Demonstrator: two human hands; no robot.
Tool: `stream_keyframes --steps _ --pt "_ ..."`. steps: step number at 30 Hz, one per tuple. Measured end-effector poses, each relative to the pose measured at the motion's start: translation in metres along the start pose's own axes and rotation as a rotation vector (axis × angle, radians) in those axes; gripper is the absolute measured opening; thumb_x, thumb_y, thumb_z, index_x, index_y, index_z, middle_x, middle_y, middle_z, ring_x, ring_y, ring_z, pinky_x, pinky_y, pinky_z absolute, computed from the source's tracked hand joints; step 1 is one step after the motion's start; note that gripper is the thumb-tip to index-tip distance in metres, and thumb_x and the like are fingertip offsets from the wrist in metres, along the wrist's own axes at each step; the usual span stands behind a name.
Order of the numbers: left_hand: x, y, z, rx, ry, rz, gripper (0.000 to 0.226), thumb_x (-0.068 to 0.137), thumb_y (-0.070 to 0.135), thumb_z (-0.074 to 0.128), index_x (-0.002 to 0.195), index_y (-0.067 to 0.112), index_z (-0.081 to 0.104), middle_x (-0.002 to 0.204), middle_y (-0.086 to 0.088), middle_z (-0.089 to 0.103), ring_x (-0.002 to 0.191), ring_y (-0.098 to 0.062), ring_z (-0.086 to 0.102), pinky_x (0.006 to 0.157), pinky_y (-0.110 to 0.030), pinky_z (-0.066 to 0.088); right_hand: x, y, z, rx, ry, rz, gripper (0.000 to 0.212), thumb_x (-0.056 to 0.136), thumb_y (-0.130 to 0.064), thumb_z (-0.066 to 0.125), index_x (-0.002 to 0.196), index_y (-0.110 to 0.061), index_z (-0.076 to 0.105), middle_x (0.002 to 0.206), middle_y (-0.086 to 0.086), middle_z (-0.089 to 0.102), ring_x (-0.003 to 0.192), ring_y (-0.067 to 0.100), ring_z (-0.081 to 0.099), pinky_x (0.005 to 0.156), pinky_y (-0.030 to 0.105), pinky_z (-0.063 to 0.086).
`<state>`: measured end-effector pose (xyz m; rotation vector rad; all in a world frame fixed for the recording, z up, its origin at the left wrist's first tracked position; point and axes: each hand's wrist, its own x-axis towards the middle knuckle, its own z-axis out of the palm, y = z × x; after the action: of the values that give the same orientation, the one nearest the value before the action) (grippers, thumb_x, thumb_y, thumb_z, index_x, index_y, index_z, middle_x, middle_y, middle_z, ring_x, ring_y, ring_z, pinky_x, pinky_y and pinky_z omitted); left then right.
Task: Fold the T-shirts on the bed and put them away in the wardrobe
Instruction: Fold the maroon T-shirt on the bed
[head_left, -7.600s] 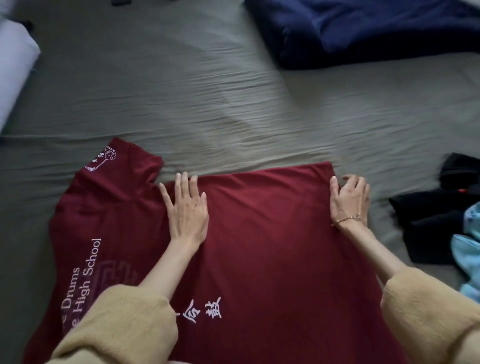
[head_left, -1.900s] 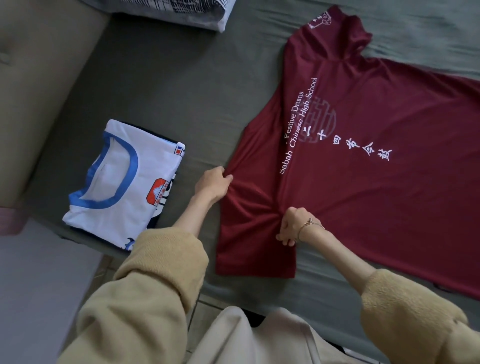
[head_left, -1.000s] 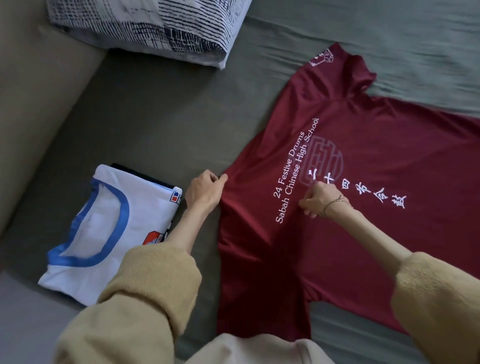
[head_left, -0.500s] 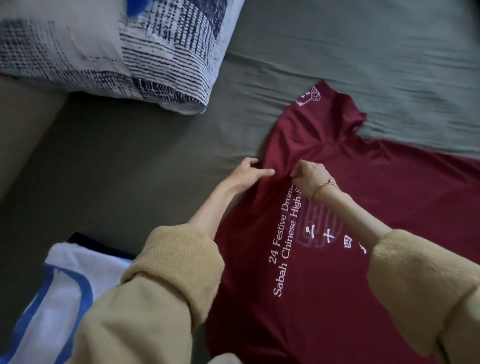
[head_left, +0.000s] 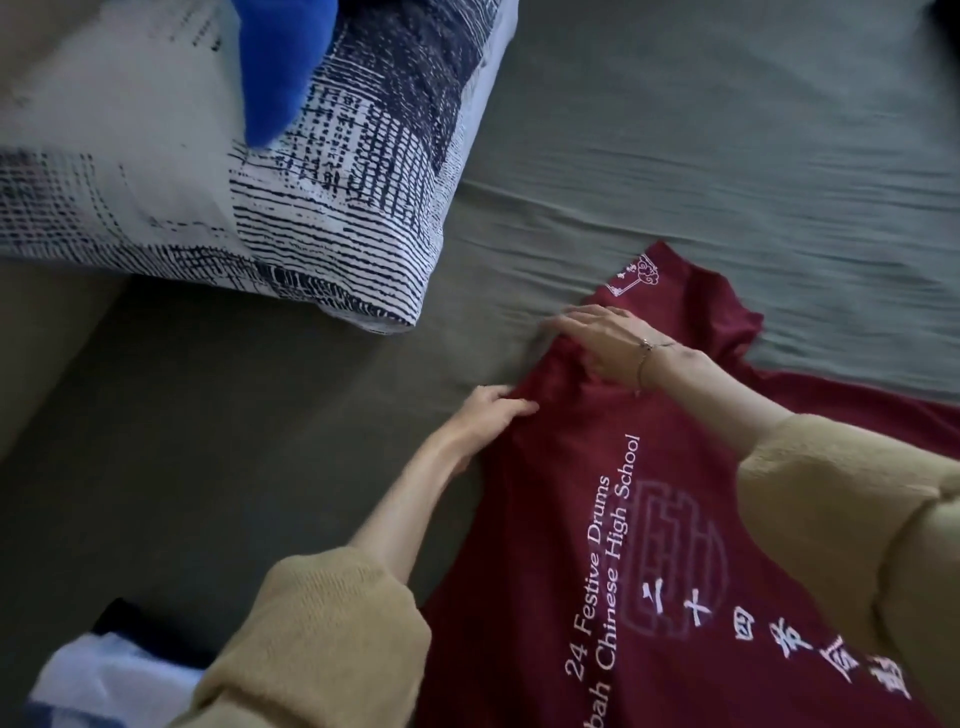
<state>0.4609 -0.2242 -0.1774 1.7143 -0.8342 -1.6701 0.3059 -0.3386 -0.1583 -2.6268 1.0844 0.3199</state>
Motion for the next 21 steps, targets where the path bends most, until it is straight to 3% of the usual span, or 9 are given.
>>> stream_keyframes --steps 2,5,8,10,11,13,17,19,21 --pt "0.001 0.004 -0.007 0.051 -0.018 -0.040 0.011 0.089 0.013 0.062 0.083 0.009 0.070 0.066 0.005 0.068 0.060 -0.005 0.061 0.060 -0.011 0.048 0.010 0.002 0.006 -0.087 -0.005 -0.003 0.058 0.086 -0.015 0.057 0.140 -0.027 0.038 0.138 -0.001 0.041 0.132 0.018 0.032 0.106 0.036 0.030" --pt "0.003 0.010 -0.013 0.176 0.003 -0.045 0.017 0.089 0.023 0.063 0.074 0.014 0.067 0.072 -0.001 0.065 0.064 -0.009 0.055 0.057 -0.018 0.042 0.016 0.005 0.008 -0.044 0.099 -0.012 0.036 0.085 -0.021 0.060 0.120 -0.024 0.056 0.123 0.000 0.048 0.124 0.019 0.038 0.097 0.035 0.031" --pt "0.010 0.004 -0.017 0.459 0.160 0.062 0.041 0.086 0.037 0.066 0.056 0.017 0.048 0.058 -0.001 0.048 0.056 -0.016 0.045 0.056 -0.030 0.030 0.021 0.011 0.004 -0.067 0.158 0.001 0.028 0.086 -0.022 0.058 0.114 -0.019 0.056 0.121 -0.002 0.052 0.123 0.017 0.040 0.104 0.036 0.021" --pt "0.012 -0.002 -0.018 0.694 0.261 0.120 0.041 0.084 0.048 0.063 0.062 0.014 0.056 0.065 -0.006 0.056 0.073 -0.027 0.057 0.063 -0.034 0.034 0.024 0.015 0.004 -0.062 0.187 0.039 0.027 0.090 -0.023 0.055 0.117 -0.018 0.053 0.122 -0.003 0.053 0.124 0.017 0.039 0.110 0.040 0.015" --pt "0.013 -0.004 -0.019 0.807 0.280 0.117 0.041 0.084 0.055 0.059 0.079 0.014 0.066 0.081 -0.008 0.065 0.089 -0.029 0.061 0.071 -0.033 0.039 0.024 0.017 0.005 -0.076 0.200 0.055 0.028 0.092 -0.023 0.053 0.119 -0.018 0.052 0.123 -0.002 0.052 0.125 0.017 0.039 0.111 0.042 0.013" --pt "0.013 -0.001 -0.023 0.984 0.289 0.106 0.048 0.085 0.062 0.051 0.104 0.021 0.069 0.105 -0.007 0.069 0.107 -0.026 0.060 0.079 -0.031 0.039 0.024 0.025 0.006 -0.133 0.206 0.090 0.032 0.093 -0.019 0.048 0.125 -0.017 0.050 0.127 0.002 0.050 0.127 0.019 0.036 0.113 0.047 0.010" --pt "0.017 0.016 -0.030 1.099 0.216 0.110 0.046 0.088 0.062 0.047 0.085 0.021 0.068 0.096 -0.007 0.070 0.101 -0.024 0.062 0.078 -0.030 0.040 0.018 0.061 0.002 -0.114 0.155 0.241 0.049 0.089 -0.009 0.050 0.137 -0.013 0.039 0.143 0.008 0.033 0.139 0.023 0.018 0.109 0.064 0.002" --pt "0.024 0.025 -0.026 1.135 0.223 0.168 0.051 0.086 0.066 0.044 0.073 0.021 0.064 0.089 -0.007 0.070 0.096 -0.024 0.063 0.077 -0.030 0.041 0.017 0.075 0.003 -0.024 0.179 0.349 0.051 0.092 -0.020 0.053 0.139 -0.013 0.035 0.149 0.008 0.024 0.142 0.024 0.011 0.108 0.066 0.006" --pt "0.034 0.033 -0.017 1.129 0.244 0.256 0.055 0.083 0.071 0.044 0.073 0.020 0.062 0.087 -0.005 0.068 0.095 -0.025 0.062 0.074 -0.030 0.037 0.021 0.081 0.003 0.145 0.260 0.498 0.054 0.092 -0.032 0.053 0.139 -0.012 0.034 0.149 0.011 0.025 0.141 0.028 0.016 0.108 0.064 0.014"
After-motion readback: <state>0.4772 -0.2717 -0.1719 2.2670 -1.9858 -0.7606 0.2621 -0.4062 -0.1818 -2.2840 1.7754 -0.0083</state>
